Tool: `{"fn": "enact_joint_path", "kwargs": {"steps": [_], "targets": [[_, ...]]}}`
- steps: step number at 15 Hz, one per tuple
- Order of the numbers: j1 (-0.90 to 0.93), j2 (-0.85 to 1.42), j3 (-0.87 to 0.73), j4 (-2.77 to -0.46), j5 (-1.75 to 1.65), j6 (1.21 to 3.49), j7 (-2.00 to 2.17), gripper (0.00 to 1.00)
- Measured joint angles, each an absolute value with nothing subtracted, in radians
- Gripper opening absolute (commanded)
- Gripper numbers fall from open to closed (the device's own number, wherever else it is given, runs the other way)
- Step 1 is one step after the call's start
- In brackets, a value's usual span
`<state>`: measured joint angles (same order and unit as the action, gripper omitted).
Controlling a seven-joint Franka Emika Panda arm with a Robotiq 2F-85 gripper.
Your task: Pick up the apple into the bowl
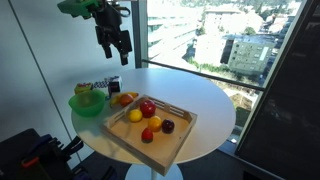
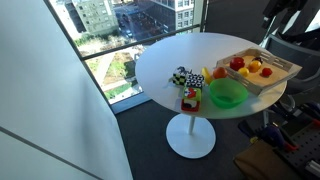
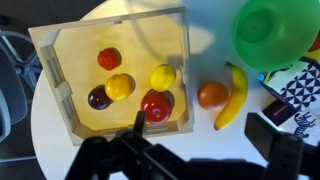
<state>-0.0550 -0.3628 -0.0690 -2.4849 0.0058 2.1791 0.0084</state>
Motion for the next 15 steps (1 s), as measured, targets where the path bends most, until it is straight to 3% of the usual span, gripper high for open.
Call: {"fn": "enact_joint_path", "kwargs": {"steps": [15], "targets": [[-0.065,-0.263,-0.057,-2.451,-0.031,2.176,0.071,1.00]]}}
